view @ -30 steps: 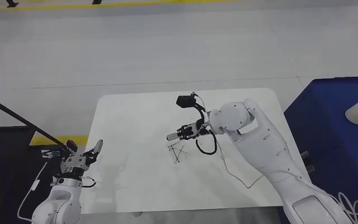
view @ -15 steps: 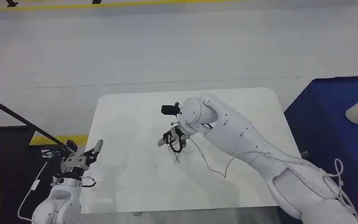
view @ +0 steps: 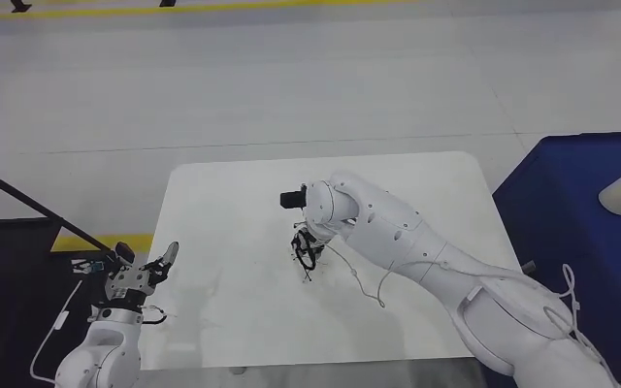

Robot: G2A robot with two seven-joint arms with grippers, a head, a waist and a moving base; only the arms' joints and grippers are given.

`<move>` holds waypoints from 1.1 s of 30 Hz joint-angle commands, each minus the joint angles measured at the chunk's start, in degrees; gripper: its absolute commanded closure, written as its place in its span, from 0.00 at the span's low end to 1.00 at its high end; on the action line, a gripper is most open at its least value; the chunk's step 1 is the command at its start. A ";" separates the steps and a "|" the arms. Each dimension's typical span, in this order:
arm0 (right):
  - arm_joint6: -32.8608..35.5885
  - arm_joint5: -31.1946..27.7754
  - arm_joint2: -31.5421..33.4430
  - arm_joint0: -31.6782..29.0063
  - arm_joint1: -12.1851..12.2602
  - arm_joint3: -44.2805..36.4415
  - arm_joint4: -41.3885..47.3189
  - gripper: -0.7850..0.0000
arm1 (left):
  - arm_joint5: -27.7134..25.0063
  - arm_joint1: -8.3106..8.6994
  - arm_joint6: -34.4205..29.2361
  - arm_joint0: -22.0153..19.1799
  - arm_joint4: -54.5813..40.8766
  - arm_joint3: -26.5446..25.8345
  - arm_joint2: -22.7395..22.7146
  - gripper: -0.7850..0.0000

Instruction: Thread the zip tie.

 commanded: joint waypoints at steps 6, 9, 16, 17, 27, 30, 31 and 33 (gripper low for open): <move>-0.40 -0.69 -1.47 -1.19 -1.65 2.38 -0.76 0.76 | 0.00 0.00 0.00 0.00 0.00 0.00 0.00 0.00; -0.74 -1.11 -2.03 -1.35 -2.64 4.21 -0.83 0.75 | 0.00 0.00 0.00 0.00 0.00 0.00 0.00 0.00; -1.16 -2.85 -2.74 -1.16 -5.13 8.44 -0.20 0.78 | 0.00 0.00 0.00 0.00 0.00 0.00 0.00 0.00; -1.26 -3.00 -2.87 -1.10 -5.47 9.06 -0.28 0.79 | 0.00 0.00 0.00 0.00 0.00 0.00 0.00 0.00; -1.52 -3.34 -3.66 -0.59 -8.95 14.84 -0.27 0.82 | 0.00 0.00 0.00 0.00 0.00 0.00 0.00 0.00; -1.69 -3.41 -3.63 -0.45 -9.89 16.79 -0.08 0.87 | 0.00 0.00 0.00 0.00 0.00 0.00 0.00 0.00; -1.64 -3.44 -3.60 -0.47 -10.19 17.48 0.06 0.88 | 0.00 0.00 0.00 0.00 0.00 0.00 0.00 0.00; -1.67 -3.39 -3.62 -0.46 -10.79 18.81 0.14 0.89 | 0.00 0.00 0.00 0.00 0.00 0.00 0.00 0.00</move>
